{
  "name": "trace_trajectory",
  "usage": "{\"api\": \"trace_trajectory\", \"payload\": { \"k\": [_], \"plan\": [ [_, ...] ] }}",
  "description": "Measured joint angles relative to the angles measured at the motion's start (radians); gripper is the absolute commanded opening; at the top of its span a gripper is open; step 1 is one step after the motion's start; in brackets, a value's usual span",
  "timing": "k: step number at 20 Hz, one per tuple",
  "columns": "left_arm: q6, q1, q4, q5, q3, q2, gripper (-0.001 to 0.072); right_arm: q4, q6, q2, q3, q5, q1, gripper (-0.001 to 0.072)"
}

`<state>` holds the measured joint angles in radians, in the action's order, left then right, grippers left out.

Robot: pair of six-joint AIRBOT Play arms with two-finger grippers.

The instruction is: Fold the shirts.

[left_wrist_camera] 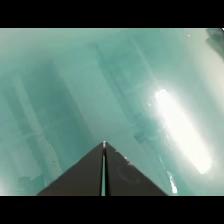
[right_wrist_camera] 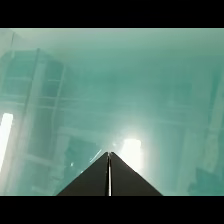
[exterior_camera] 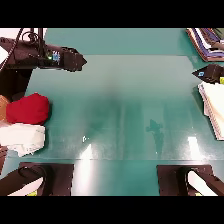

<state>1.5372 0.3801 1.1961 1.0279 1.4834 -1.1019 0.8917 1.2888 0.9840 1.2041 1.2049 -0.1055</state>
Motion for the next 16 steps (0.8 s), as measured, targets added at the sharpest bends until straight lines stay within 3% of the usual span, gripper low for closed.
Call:
{"api": "trace_trajectory", "payload": {
  "k": [13, 14, 15, 16],
  "plan": [
    [0.001, 0.0, -0.002, -0.021, 0.0, 0.0, 0.0024, -0.001, 0.0, 0.0, -0.002, 0.003, 0.003, 0.0015],
    [0.001, 0.0, -0.002, -0.042, 0.0, 0.0, 0.0056, -0.001, 0.0, 0.0, -0.002, 0.003, 0.003, 0.0015],
    [-0.003, -0.001, 0.005, -0.059, 0.0, 0.0, 0.0422, -0.001, 0.0, 0.0, -0.002, 0.003, 0.003, 0.0015],
    [-0.007, -0.005, 0.027, -0.066, 0.0, 0.0, 0.0607, -0.001, 0.0, 0.0, -0.002, 0.003, 0.003, 0.0015]
  ]
}}
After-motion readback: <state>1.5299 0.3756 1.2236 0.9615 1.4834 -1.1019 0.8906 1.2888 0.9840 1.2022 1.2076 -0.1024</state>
